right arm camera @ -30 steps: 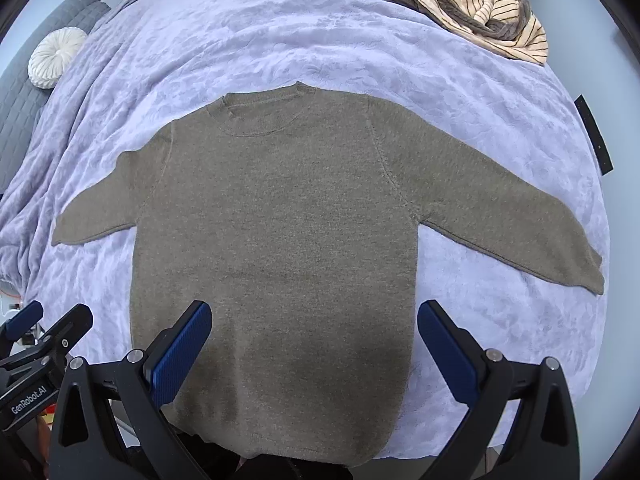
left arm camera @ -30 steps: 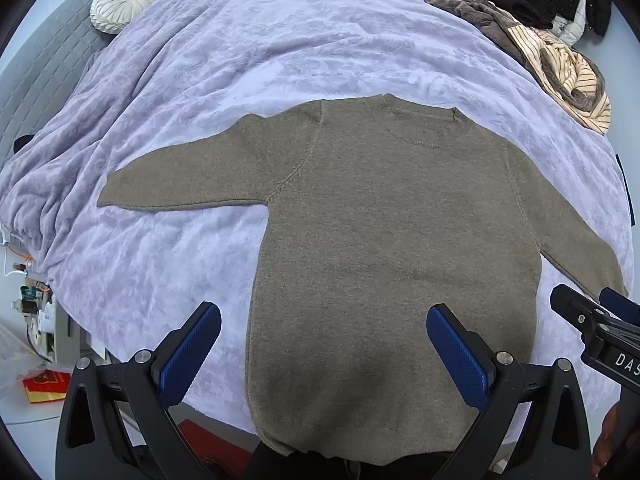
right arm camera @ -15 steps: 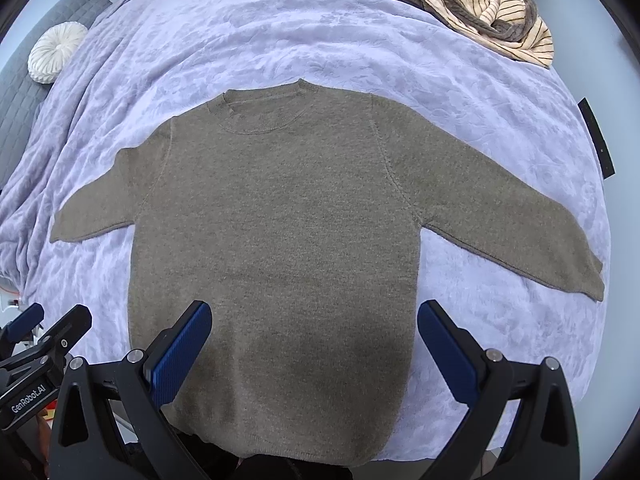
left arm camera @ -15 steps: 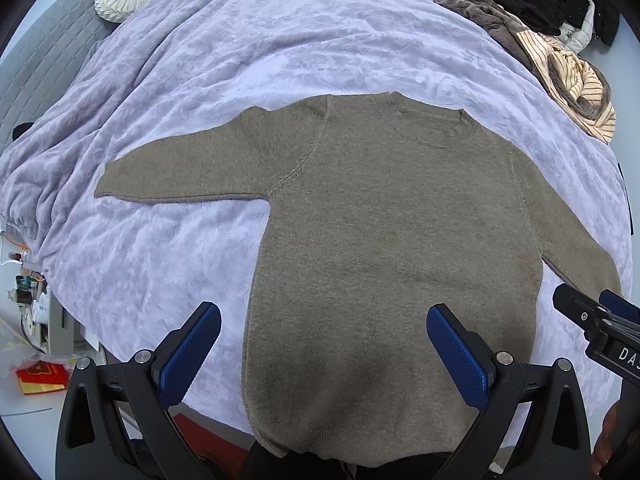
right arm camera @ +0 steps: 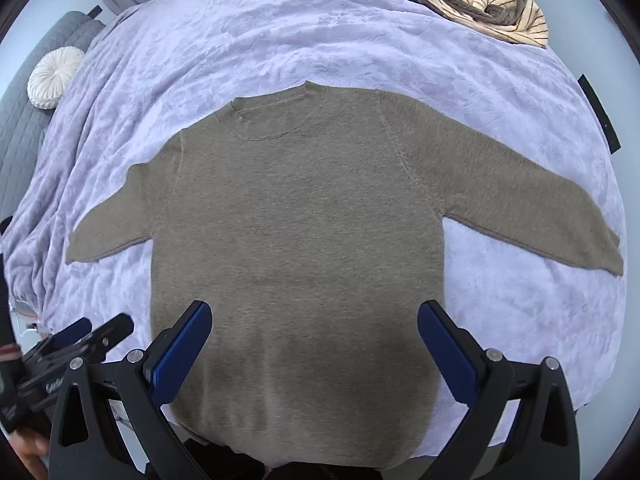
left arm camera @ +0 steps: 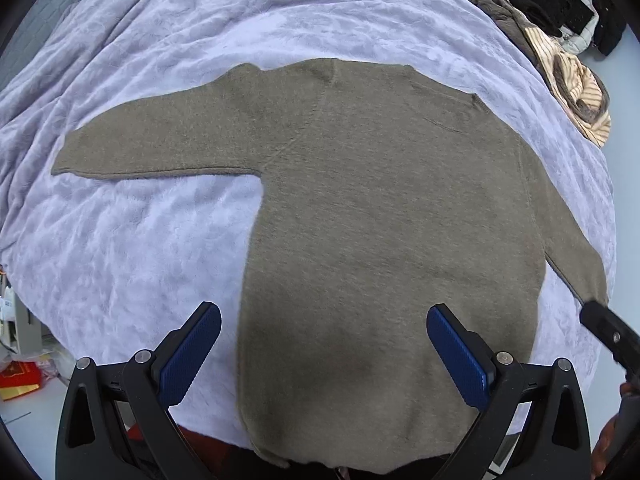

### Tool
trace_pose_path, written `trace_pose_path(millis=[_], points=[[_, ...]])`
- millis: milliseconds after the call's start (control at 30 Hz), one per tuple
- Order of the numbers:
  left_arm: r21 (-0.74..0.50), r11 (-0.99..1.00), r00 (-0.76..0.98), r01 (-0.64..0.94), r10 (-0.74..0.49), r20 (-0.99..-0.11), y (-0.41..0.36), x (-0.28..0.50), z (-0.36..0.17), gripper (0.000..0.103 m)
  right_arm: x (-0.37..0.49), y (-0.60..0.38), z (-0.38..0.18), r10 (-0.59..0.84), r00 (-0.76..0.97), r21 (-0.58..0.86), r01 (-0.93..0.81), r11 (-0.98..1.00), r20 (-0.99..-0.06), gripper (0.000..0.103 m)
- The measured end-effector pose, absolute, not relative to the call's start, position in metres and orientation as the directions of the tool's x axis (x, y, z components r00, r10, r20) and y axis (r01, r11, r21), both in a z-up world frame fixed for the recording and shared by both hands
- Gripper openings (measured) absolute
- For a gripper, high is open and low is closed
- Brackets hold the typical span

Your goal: Fold small clothes

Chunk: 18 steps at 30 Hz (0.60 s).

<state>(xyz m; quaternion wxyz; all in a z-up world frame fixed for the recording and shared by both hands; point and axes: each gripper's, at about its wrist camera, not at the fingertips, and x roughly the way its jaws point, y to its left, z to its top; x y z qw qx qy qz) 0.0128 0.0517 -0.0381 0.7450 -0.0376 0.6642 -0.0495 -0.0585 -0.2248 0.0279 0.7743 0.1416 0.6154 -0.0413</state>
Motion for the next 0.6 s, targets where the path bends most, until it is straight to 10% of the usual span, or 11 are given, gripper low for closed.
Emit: trace_pose_path(millis=[567, 600], points=[[-0.208, 0.861, 0.232, -0.464, -0.108, -0.967, 0.322, 0.132, -0.186, 0.103, -0.049, -0.11, -0.056, 0.1, 0.09, 0.115, 0.177, 0.977, -0.991, 0.102], [-0.227, 0.848, 0.278, -0.478, -0.099, -0.956, 0.327, 0.134, -0.182, 0.088, -0.047, -0.104, -0.062, 0.102, 0.077, 0.113, 0.17, 0.979, -0.992, 0.102]])
